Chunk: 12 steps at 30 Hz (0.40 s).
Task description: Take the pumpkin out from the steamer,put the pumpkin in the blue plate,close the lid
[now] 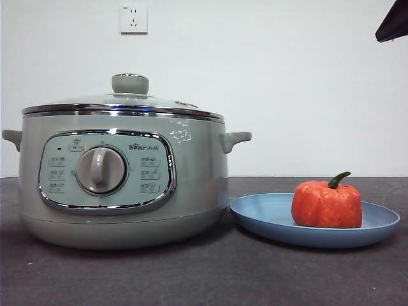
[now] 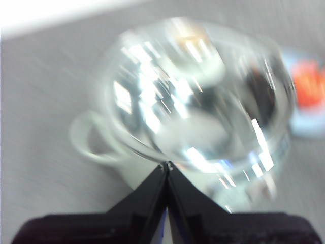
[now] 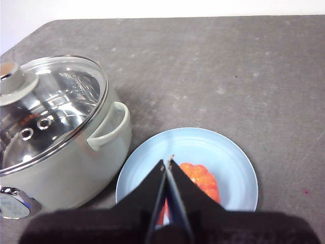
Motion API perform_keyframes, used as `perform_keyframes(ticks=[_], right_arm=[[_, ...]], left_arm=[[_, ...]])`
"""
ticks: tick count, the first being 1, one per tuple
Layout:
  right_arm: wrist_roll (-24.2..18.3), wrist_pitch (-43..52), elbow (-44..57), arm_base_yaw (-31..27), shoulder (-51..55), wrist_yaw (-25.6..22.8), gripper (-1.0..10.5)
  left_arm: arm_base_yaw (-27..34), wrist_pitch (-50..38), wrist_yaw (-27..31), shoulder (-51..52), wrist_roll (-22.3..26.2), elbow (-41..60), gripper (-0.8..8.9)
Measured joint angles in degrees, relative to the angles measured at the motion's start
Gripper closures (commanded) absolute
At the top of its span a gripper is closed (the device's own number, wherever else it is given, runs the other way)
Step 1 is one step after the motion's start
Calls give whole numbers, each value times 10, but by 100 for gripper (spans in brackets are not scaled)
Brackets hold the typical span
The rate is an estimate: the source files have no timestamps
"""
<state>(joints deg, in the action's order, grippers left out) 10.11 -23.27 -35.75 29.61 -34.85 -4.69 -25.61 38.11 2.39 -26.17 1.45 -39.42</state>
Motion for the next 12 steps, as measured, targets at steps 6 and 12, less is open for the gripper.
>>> perform_keyframes(ticks=[6, 12], right_arm=[[0, -3, 0, 0, 0, 0, 963], [0, -3, 0, 0, 0, 0, 963]], left_arm=[[102, -105, -3, 114, -16, 60, 816], [199, -214, -11, 191, -24, 199, 816]])
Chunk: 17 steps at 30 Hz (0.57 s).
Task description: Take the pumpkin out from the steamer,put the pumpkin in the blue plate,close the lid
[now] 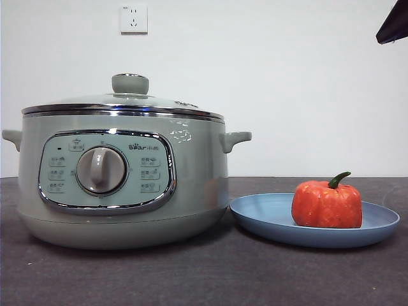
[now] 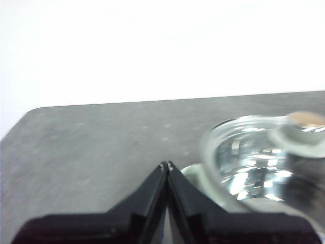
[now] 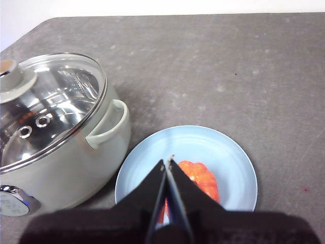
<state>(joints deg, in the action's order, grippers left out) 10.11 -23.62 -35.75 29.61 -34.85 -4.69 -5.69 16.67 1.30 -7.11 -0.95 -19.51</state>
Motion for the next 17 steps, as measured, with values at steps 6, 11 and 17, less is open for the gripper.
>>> perform_keyframes(ticks=[6, 11, 17], right_arm=[[0, 0, 0, 0, 0, 0, 963], [0, 0, 0, 0, 0, 0, 963], [0, 0, 0, 0, 0, 0, 963]], left_arm=[[43, -34, 0, 37, -2, 104, 816], [56, -52, 0, 59, -2, 152, 816], [67, -53, 0, 69, -2, 176, 816]])
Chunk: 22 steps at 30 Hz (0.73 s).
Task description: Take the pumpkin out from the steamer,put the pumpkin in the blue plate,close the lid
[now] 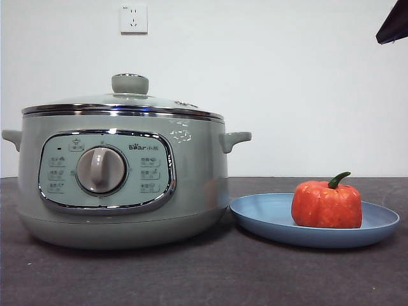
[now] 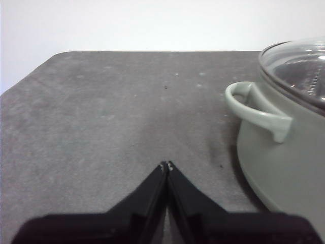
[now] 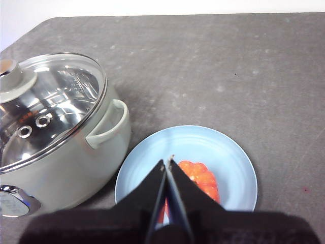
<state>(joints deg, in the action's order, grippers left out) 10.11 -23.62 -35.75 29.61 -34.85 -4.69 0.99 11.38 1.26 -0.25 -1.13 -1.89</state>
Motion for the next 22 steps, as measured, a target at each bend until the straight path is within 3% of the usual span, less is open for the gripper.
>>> perform_keyframes(ticks=[22], right_arm=[[0, 0, 0, 0, 0, 0, 963]], left_arm=[[18, -1, 0, 0, -30, 6, 816]])
